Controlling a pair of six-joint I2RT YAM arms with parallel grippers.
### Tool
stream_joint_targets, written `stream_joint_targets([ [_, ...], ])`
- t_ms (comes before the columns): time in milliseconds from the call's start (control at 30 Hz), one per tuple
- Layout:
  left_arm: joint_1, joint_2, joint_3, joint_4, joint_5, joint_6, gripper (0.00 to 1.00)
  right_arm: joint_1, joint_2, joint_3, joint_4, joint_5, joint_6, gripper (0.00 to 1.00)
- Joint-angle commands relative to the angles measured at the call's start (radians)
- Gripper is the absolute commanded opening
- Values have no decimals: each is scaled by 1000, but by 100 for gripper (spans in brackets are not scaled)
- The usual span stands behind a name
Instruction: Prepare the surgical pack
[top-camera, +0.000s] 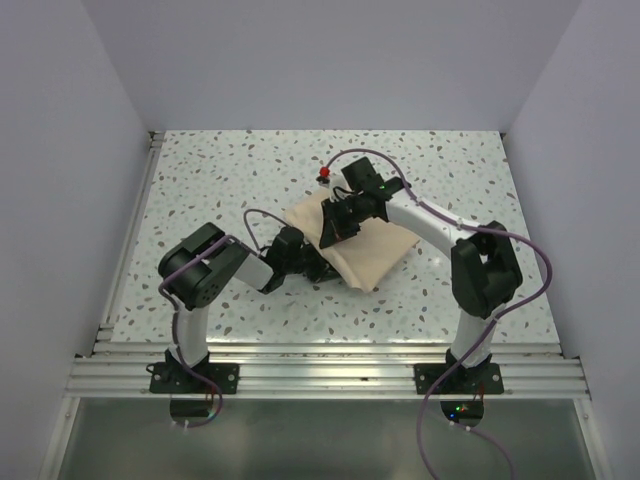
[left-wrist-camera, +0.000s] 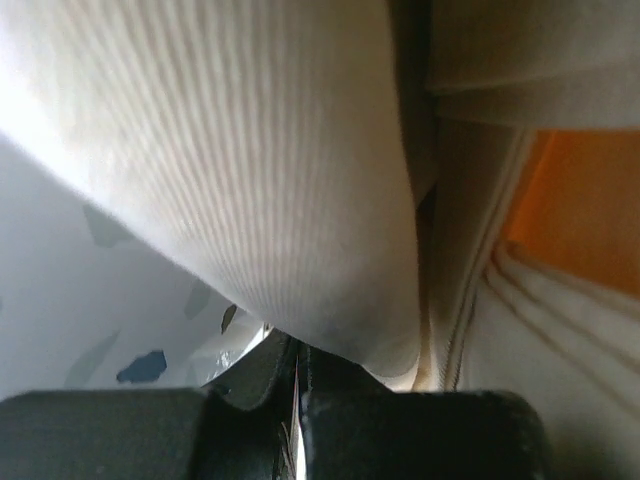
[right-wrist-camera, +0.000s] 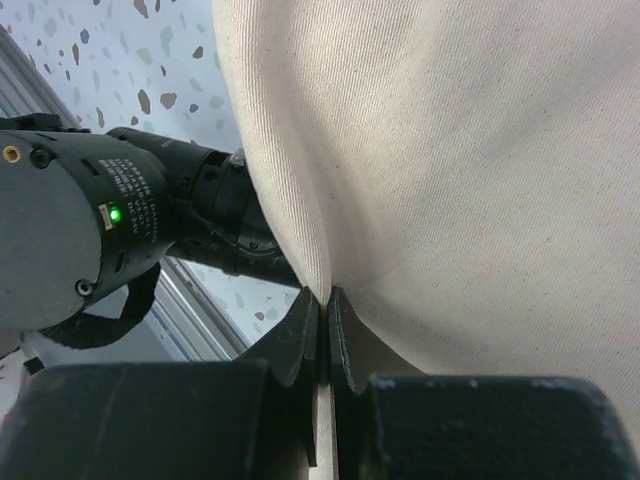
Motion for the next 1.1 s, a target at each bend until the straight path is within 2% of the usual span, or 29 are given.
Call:
stream_joint_targets([
  [0,21,43,-19,229,41,-72,0,10,-34,14,-3,-141,43,0],
  [67,27,47,-37,280,44,-93,0,-5,-36,11,-8,-143,45,0],
  [733,75,116,-11,291,106,-104,0,-34,-23,-55,115,-387,187,0],
  [967,81,96,-1,251,90,-73,0,-33,-33,-124,273,-474,310,0],
  [1067,83,95,4,242,89,-69,0,-25,-43,-132,287,-482,338,0],
])
